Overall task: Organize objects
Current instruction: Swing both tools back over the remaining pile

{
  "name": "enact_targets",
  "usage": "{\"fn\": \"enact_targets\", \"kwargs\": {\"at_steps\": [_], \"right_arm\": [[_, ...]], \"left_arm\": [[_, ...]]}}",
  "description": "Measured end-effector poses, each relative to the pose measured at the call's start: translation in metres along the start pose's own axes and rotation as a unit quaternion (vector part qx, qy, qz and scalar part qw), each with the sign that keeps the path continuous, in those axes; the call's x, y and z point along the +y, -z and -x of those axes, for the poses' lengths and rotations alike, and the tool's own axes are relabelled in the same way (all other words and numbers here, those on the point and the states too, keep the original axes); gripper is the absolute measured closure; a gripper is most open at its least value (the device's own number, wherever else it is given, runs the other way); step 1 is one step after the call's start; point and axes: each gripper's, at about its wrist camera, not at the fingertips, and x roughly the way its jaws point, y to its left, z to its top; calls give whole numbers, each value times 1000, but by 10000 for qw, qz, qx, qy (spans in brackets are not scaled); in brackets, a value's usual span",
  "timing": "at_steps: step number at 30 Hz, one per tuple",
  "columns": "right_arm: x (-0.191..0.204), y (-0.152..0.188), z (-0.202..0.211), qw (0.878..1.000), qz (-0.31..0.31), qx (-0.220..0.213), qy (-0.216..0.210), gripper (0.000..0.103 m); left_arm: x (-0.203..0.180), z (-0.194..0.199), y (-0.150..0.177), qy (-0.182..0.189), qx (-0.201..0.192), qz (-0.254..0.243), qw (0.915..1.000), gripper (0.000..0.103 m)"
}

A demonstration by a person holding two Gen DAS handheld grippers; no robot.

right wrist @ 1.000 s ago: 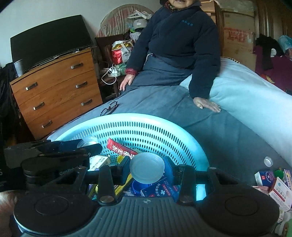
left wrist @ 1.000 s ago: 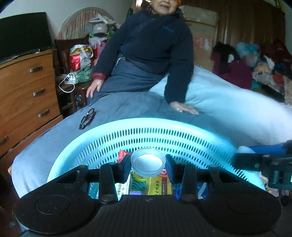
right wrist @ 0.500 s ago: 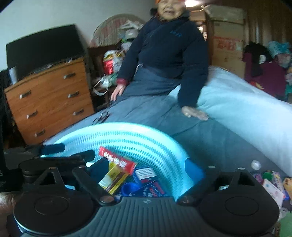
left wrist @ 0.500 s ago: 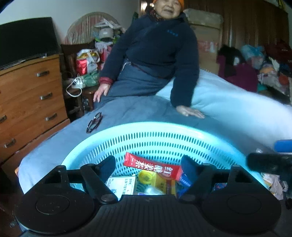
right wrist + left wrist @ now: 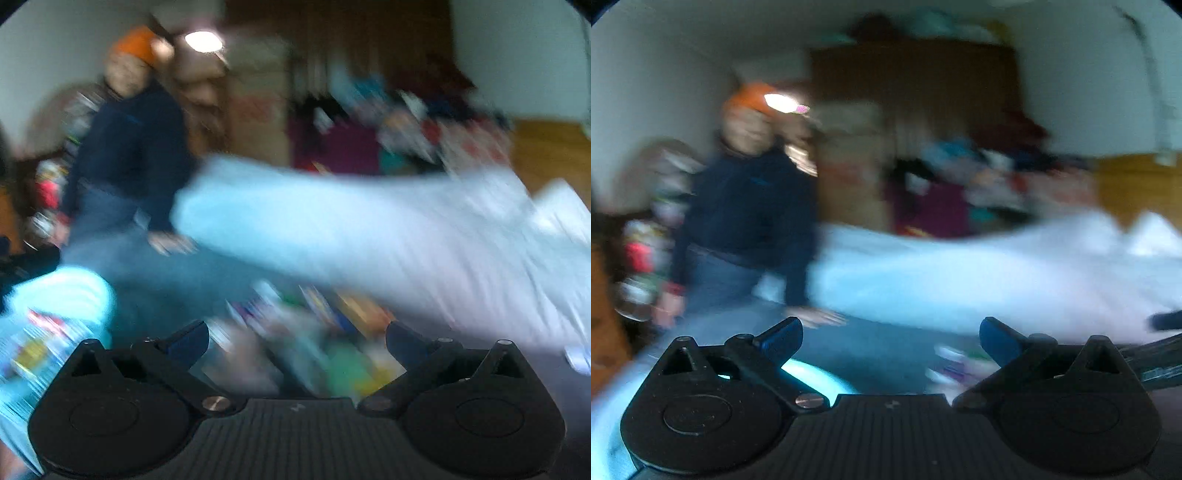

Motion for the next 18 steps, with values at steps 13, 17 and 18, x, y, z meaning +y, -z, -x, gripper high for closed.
{"fn": "enact_targets", "kwargs": {"at_steps": [13,17,18], "right_arm": [[-46,134,-120,9793,-6,1917,646,0],[-42,134,-124,9796,-17,1889,688,0],[-40,133,-123,9791,-21,1908,706,0]], "left_arm": [[-63,-158,141,-198,2893,-159,9569,0],[-53,-170,160,-197,3180,110,9478,0],[-52,-169,161,-206,3168,121,9482,0]]}}
